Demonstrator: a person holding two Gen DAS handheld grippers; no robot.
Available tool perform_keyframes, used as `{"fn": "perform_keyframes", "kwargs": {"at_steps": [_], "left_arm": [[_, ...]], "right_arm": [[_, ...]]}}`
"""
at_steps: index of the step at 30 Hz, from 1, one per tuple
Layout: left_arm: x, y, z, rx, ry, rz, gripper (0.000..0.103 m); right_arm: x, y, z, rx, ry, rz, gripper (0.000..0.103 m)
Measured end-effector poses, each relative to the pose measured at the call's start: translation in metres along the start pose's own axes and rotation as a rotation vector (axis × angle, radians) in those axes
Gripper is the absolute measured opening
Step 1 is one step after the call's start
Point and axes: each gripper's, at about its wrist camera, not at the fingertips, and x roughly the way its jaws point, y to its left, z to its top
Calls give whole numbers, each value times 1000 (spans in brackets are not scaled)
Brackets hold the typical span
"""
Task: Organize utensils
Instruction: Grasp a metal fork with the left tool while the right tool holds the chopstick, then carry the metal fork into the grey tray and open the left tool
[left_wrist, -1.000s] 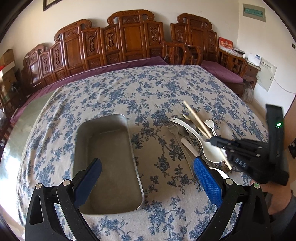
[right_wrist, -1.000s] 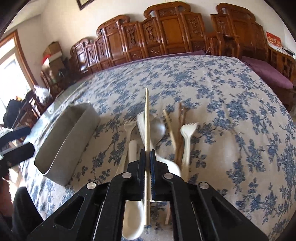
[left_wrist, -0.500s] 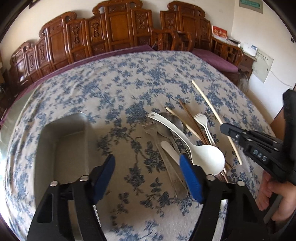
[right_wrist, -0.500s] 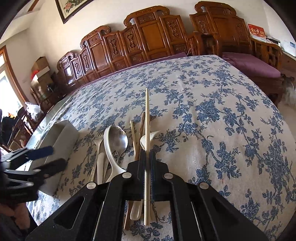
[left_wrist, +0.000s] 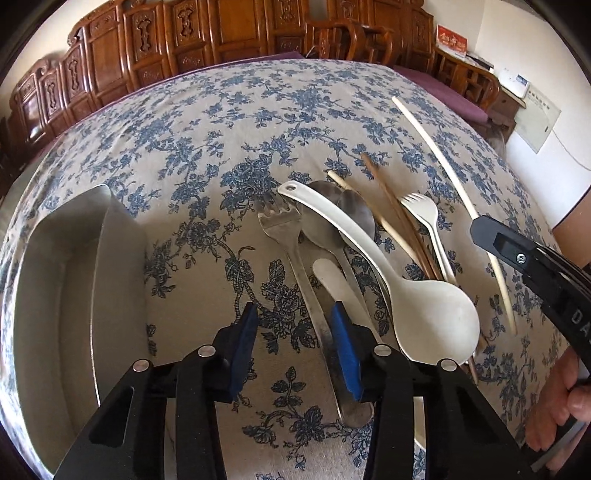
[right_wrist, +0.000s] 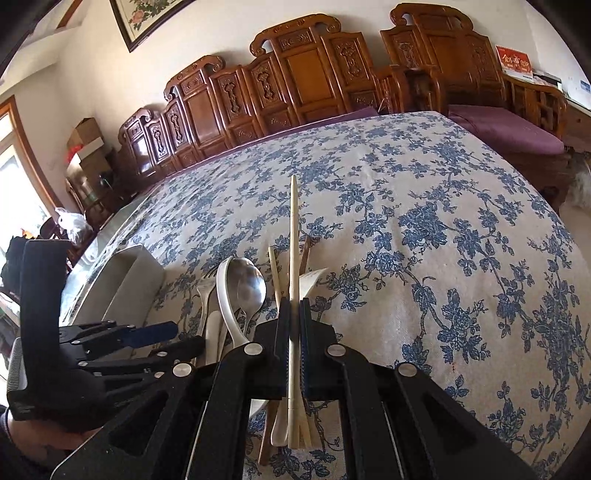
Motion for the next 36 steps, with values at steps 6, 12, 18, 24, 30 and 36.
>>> {"fn": "perform_keyframes", "kwargs": {"at_steps": [6, 12, 18, 24, 30, 36], "left_arm": [[0, 2, 2, -3, 6, -1, 9], [-5, 13, -3, -13, 9, -19, 7], [-25, 22, -11, -3, -33, -12, 7], [-45, 30, -14, -2, -79, -15, 7], [-58, 40, -5, -1, -117, -8, 7], [-71, 58, 10, -24, -152, 8, 7]], "right_arm": [[-3, 7, 2, -11, 1, 4, 6], [-10, 23, 6, -45, -1, 26, 6], [-14, 39, 6, -68, 9, 40, 6], [-14, 58, 2, -105, 30, 46, 6], [-14, 68, 0, -127, 41, 39, 6], [-16, 73, 0, -137, 40, 46, 6]]}}
